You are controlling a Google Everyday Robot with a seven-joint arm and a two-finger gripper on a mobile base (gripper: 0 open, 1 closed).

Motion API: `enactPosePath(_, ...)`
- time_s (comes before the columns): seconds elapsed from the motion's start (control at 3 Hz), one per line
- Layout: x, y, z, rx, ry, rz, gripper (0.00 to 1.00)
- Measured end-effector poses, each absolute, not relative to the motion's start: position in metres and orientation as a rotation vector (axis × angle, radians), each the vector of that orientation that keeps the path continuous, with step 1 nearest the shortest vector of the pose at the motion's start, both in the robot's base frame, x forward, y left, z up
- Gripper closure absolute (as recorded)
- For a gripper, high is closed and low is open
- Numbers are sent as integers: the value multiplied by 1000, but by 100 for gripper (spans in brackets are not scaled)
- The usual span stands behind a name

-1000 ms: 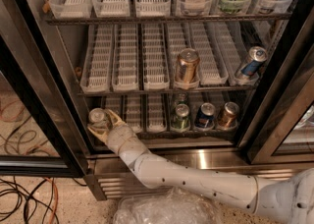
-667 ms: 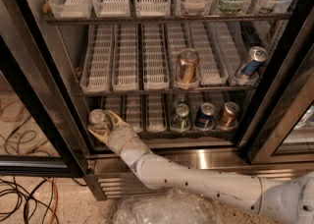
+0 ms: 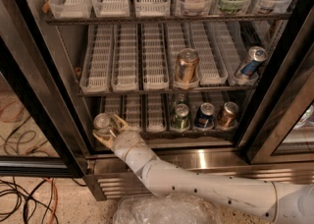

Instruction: Pick 7up can from bottom shelf of fridge

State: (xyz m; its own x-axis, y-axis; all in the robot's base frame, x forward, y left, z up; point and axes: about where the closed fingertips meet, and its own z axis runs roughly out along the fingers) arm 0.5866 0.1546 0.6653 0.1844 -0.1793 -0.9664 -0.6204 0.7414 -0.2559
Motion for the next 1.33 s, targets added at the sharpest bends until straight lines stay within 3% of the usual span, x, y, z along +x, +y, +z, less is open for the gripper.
enactPosePath(1.33,547,112,671,-689,1413,298,100)
